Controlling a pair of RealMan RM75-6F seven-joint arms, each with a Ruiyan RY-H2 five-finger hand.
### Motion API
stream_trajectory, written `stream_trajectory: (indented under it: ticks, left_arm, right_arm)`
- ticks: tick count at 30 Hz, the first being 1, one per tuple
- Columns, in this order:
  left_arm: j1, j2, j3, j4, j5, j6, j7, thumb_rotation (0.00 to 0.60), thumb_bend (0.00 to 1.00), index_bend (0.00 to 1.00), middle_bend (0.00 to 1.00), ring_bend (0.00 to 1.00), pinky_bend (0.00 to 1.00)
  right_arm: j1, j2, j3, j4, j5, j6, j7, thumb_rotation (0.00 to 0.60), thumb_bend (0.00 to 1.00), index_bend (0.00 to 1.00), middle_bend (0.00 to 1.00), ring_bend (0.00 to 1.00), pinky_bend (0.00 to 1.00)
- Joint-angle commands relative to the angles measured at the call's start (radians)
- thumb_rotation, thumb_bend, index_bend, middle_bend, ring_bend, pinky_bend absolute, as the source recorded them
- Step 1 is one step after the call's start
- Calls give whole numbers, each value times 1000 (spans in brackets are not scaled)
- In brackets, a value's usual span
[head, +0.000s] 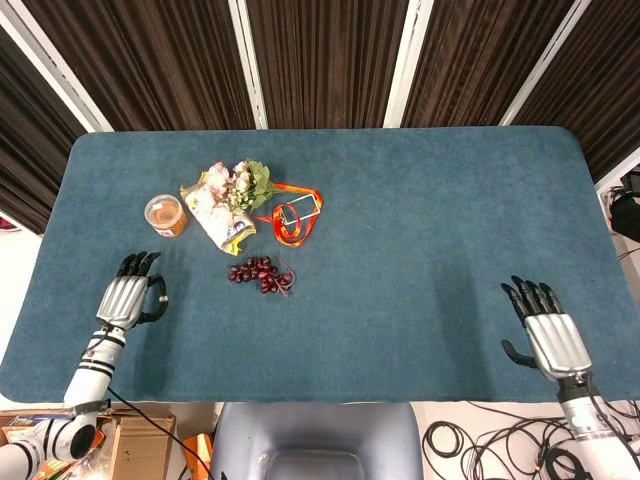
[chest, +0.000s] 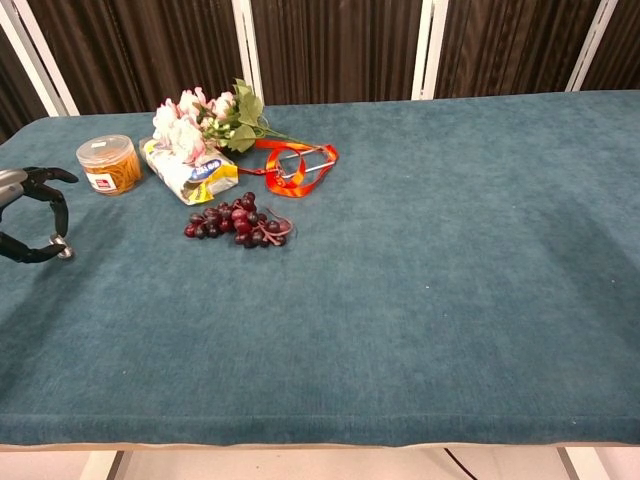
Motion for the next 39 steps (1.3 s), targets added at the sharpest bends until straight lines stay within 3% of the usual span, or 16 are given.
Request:
stream_trajectory:
  ticks: [1, 23, 32, 39]
  left_arm:
    - [-3, 3, -1, 7, -4, -21, -16, 600, 336, 605, 96, 5, 4]
    - [-25, 7, -6, 76, -26, -112, -93, 600, 334, 584, 98, 7, 2]
    - [-34, 5, -12, 91, -26, -127, -118, 600, 336, 383, 98, 7, 3]
    - [-27, 14, -5, 79, 10, -90, -145, 600, 334, 311, 98, 16, 4]
  right_arm:
    - [-1, 0, 0, 0, 0, 2, -1, 600, 245, 0, 0, 0, 0]
    - [-4, -4, 5, -2, 10, -3, -16, 600, 245, 0, 0, 0, 0]
    - [-10, 1, 7, -5, 11, 4, -12, 600, 245, 0, 0, 0, 0]
    - [-11, 3, 8, -9, 12, 5, -14, 600, 245, 0, 0, 0, 0]
